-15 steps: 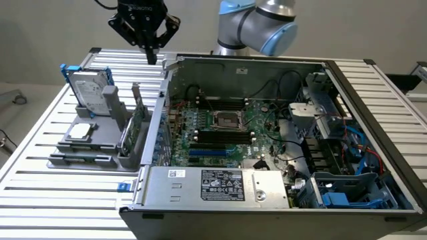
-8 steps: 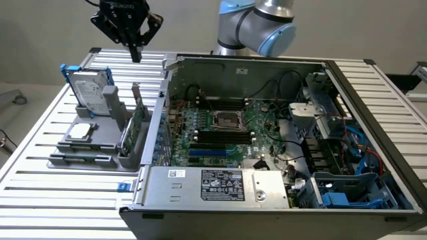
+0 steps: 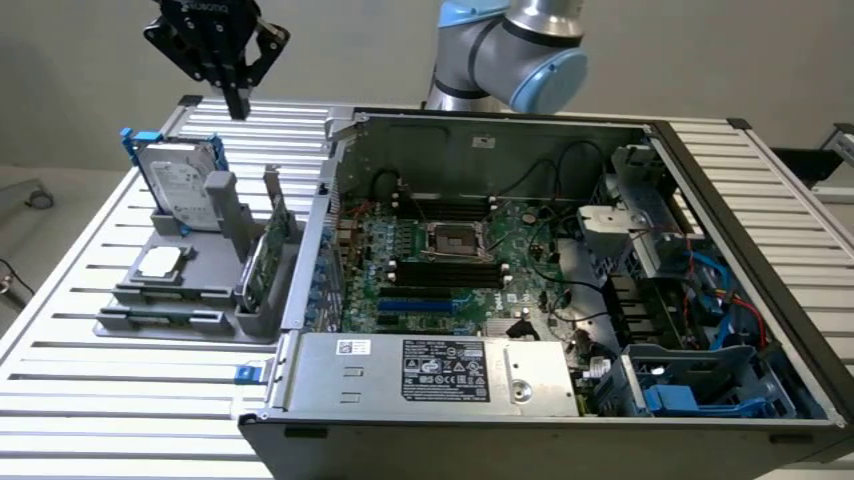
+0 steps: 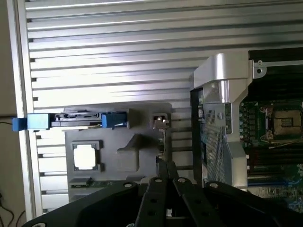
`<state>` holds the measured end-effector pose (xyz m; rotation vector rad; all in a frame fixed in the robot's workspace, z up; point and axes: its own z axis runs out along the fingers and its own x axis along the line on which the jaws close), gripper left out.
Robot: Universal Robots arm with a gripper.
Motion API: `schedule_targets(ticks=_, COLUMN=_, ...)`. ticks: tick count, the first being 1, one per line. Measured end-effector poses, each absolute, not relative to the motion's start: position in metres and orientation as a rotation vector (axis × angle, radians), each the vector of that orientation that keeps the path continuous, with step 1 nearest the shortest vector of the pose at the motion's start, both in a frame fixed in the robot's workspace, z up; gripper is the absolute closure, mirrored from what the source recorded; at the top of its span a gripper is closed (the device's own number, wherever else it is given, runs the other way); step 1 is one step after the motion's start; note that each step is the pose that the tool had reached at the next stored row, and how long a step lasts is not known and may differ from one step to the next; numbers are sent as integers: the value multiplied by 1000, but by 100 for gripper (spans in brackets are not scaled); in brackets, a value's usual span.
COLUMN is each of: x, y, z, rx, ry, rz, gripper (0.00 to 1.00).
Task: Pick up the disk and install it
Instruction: 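Reach for the disk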
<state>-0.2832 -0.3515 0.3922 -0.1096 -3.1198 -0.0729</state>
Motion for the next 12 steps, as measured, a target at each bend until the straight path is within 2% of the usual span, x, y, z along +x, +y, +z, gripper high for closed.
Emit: schedule_targets(ticks=12, x=-335, y=-338, z=390, rx=-110, ry=-3104, rz=-72, gripper=89)
